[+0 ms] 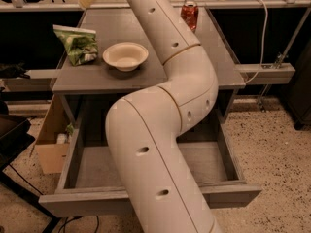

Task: Pick green jalapeno chip bag from top drawer and place on counter

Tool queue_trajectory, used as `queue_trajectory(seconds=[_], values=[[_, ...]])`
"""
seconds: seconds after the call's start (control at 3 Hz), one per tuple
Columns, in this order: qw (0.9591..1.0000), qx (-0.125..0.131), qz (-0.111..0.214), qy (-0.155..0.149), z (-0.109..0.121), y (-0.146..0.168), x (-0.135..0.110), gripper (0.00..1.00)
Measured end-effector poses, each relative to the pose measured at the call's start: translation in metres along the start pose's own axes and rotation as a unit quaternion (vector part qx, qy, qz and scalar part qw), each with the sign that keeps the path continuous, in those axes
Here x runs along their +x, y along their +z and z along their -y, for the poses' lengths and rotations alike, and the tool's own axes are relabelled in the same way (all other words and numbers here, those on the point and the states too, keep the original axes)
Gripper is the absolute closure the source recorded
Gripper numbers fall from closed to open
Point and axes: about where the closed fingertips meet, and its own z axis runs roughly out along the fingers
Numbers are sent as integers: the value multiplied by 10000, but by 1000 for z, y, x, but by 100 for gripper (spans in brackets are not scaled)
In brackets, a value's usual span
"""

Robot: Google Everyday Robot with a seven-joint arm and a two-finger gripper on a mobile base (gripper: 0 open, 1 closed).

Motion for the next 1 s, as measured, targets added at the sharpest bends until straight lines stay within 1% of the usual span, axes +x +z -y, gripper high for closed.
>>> queue_trajectory(seconds=[0.33, 0.67, 1.0], values=[[10000, -42, 20, 23, -2, 1, 0, 0], [9996, 32, 165, 215, 11, -21, -10, 0], [9975, 240, 458, 486, 42, -67, -23, 0]])
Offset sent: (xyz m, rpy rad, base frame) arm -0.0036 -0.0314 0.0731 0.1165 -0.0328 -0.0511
